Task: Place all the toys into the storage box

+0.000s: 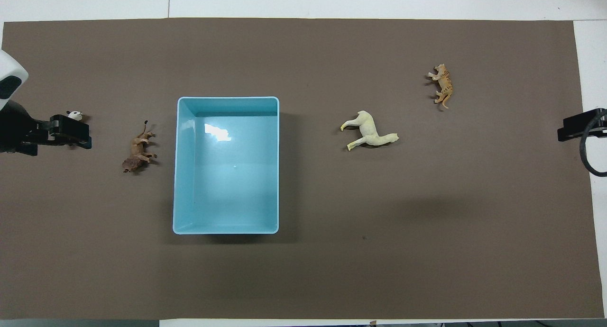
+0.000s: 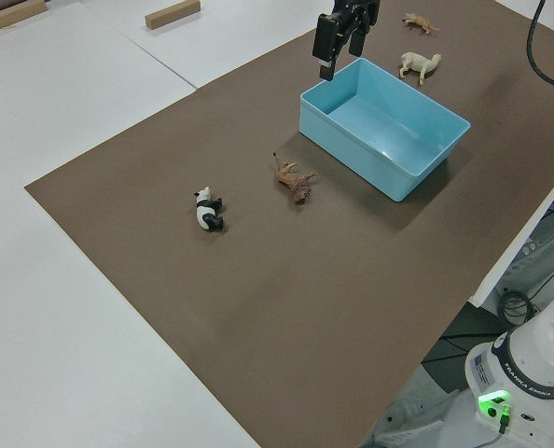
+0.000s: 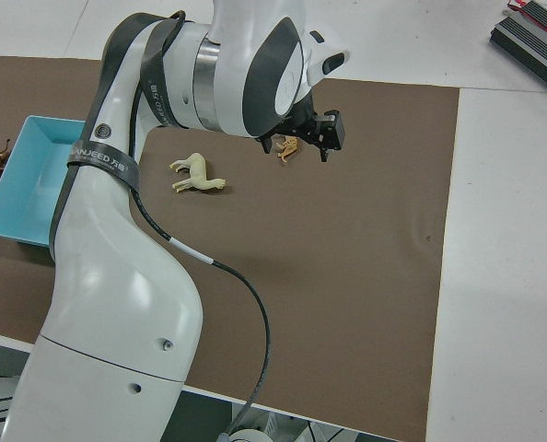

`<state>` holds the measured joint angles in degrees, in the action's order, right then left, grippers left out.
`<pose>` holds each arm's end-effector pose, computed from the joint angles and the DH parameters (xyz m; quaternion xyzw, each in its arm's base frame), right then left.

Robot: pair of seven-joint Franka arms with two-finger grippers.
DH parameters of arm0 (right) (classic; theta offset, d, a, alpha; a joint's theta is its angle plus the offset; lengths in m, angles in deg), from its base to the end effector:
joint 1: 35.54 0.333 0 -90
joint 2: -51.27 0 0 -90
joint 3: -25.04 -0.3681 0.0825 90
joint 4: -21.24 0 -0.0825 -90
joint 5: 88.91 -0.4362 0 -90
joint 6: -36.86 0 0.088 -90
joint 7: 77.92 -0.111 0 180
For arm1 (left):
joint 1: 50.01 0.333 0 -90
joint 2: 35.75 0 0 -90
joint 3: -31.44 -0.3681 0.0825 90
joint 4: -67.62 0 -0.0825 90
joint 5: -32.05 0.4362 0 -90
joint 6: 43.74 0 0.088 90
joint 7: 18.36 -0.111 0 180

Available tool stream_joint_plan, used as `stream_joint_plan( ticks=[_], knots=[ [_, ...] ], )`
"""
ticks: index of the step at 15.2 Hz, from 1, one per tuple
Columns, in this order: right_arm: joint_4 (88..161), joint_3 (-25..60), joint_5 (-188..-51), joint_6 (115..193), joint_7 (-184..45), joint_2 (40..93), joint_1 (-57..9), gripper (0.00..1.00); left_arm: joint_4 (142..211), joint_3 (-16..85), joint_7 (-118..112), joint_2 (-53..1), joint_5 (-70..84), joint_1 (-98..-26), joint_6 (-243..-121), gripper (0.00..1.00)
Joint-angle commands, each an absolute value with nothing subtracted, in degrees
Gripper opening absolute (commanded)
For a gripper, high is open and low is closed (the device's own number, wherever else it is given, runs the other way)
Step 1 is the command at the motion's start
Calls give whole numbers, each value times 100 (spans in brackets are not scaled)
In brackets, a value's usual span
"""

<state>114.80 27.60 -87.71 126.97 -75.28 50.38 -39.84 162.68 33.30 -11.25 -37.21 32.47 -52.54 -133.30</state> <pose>0.5947 -0.0741 0.6496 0.9990 -0.0365 -0.0231 0.0082 0.5919 -0.0449 0.6411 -0.9991 -0.0236 0.0347 0.0076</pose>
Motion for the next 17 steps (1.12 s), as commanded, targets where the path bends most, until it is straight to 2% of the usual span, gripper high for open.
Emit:
stream_joint_plan(
  ticks=[1, 8, 12, 17],
  knots=[
    [11502, 2698, -8777, 12616, -7634, 4969, -4028, 100, 16325, 3346, -1159, -3830, 3196, -5212, -13277, 100],
    [11502, 2680, -8768, 12598, -7572, 4969, -4046, 100, 16325, 3337, -1159, -3830, 3196, -5212, -13277, 100],
    [11529, 2662, -8777, 12913, -7537, 5030, -3993, 100, 16325, 3346, -1159, -3830, 3196, -5212, -13277, 100],
    [11529, 2654, -8786, 13659, -7493, 5775, -3844, 100, 16325, 3337, -1159, -3830, 3196, -5212, -13277, 100]
  ],
)
